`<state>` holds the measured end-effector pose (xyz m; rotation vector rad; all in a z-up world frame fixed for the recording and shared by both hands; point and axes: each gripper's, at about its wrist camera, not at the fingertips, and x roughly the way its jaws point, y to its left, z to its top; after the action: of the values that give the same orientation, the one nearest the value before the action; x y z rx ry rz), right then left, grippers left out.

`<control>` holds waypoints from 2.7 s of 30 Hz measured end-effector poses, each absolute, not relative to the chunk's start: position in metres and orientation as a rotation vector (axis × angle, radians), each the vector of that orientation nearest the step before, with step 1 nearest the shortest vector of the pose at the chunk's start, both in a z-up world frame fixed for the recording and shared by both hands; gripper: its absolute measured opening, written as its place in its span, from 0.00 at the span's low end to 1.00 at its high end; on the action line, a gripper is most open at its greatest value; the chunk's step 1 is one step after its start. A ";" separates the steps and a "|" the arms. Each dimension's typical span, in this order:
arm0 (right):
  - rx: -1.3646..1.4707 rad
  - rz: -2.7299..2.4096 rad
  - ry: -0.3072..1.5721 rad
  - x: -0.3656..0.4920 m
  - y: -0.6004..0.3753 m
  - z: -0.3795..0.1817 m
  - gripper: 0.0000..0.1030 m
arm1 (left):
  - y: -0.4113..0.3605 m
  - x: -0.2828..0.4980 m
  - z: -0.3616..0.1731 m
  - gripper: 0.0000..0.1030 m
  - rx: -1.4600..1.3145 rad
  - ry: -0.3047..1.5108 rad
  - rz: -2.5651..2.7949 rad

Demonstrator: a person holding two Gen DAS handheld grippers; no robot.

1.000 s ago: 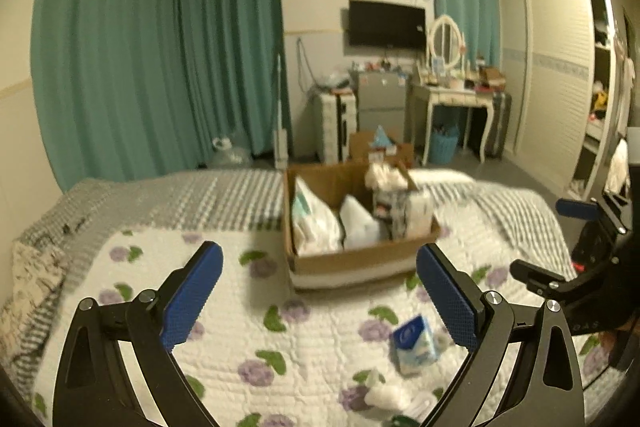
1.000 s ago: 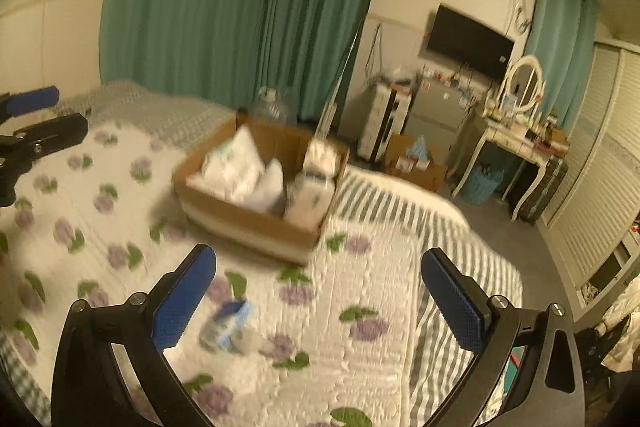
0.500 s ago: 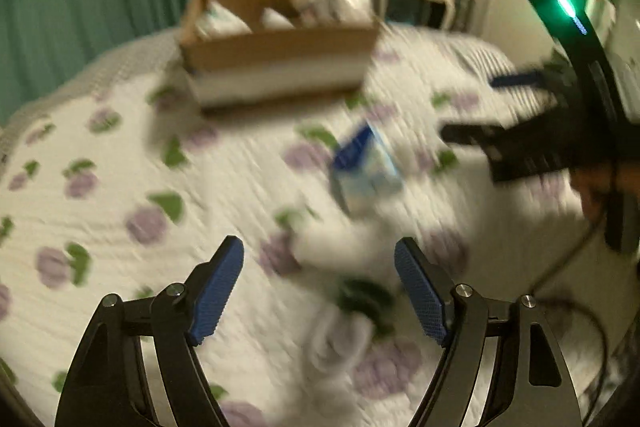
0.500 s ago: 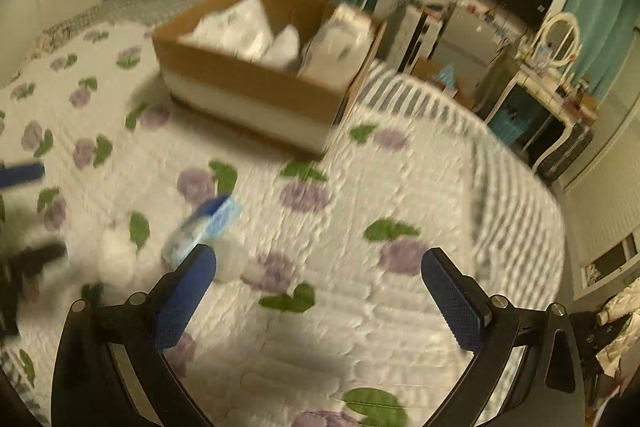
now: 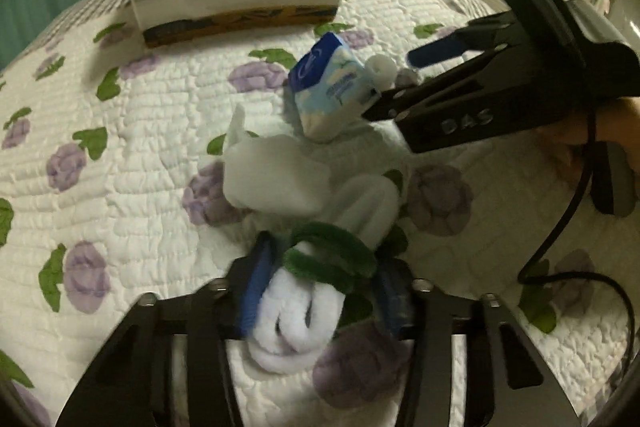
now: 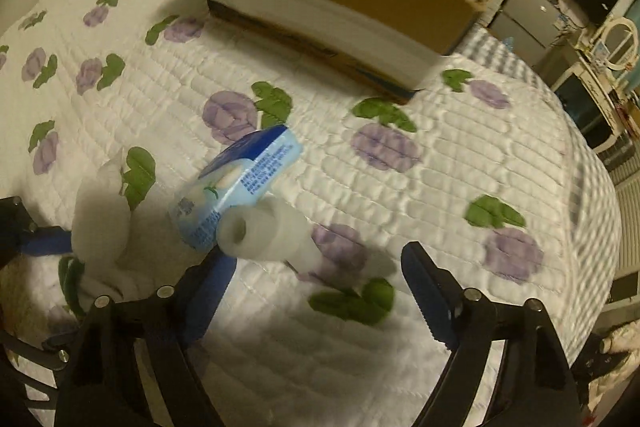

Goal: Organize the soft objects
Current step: 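Grasp the white socks with green tie with the left tool while the right grasps the foam roll, then carry socks and foam roll over the box and open both tools to drop them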

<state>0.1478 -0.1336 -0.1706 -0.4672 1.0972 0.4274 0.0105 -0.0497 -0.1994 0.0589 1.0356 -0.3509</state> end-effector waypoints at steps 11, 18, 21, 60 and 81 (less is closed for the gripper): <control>-0.481 0.443 1.095 0.142 -0.112 -0.176 0.32 | -0.033 0.008 -0.191 0.27 0.051 1.000 -0.307; -0.372 0.400 1.052 0.125 -0.125 -0.154 0.32 | -0.019 0.003 -0.182 0.27 0.025 0.990 -0.270; -0.328 0.388 1.027 0.116 -0.132 -0.143 0.32 | -0.013 -0.003 -0.173 0.27 0.019 0.963 -0.266; -0.094 0.358 0.375 0.034 -0.125 0.106 0.32 | 0.051 0.018 0.046 0.28 -0.063 0.440 -0.202; -0.082 0.341 0.363 0.164 -0.117 0.099 0.32 | 0.038 0.155 0.044 0.28 -0.038 0.401 -0.238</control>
<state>0.1644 -0.1166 0.0990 -0.0820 0.3631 0.3408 0.1548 0.0381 0.0444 -0.0383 0.4012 -0.2378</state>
